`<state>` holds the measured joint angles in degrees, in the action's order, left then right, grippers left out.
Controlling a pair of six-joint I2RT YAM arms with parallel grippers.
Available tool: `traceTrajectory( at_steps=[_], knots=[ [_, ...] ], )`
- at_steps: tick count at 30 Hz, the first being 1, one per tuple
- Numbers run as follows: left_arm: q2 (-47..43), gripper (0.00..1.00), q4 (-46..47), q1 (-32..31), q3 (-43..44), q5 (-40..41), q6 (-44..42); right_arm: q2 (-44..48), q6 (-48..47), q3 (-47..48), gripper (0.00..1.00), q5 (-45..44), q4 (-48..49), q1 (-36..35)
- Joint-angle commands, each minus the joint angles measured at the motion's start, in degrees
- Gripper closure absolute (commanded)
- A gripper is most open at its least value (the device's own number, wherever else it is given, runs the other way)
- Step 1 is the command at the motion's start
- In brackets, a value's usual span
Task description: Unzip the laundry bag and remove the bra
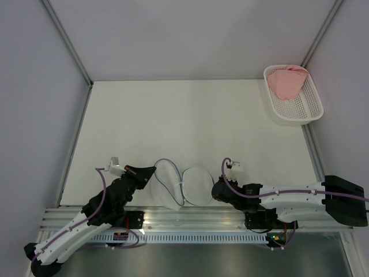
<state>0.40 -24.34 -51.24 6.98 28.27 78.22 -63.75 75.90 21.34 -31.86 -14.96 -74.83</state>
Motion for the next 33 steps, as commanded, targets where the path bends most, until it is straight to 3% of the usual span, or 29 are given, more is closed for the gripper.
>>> traceTrajectory(
  at_steps=[1,8,13,19,23,27,33],
  knots=[
    [-3.22,0.98,-7.13,0.0,-2.68,-1.73,0.54,3.44,2.32,1.85,1.0,-5.05,-5.75,-0.93],
    [-3.13,0.98,-1.6,0.09,-3.47,-5.76,-3.85,13.81,-1.98,8.7,1.0,-13.66,-18.69,-1.02],
    [-0.77,0.98,12.97,0.09,-5.57,-10.6,-7.72,18.3,-4.26,15.72,0.99,-20.95,-29.91,-1.02],
    [13.02,0.98,32.21,0.09,-4.09,-15.35,-10.8,20.33,-4.62,26.35,1.0,-31.05,-44.68,-0.93],
    [29.95,0.98,44.35,0.09,-1.19,-19.56,-11.86,17.01,-6.64,34.54,1.0,-36.69,-52.61,-0.94],
    [40.96,0.98,54.2,0.0,1.45,-22.38,-12.12,11.11,-12.68,44.11,1.0,-41.09,-57.72,-0.93],
    [48.11,0.98,62.48,0.0,2.16,-24.23,-10.72,-1.72,-22.09,50.37,1.0,-44.08,-55.9,-1.02]
  ],
)
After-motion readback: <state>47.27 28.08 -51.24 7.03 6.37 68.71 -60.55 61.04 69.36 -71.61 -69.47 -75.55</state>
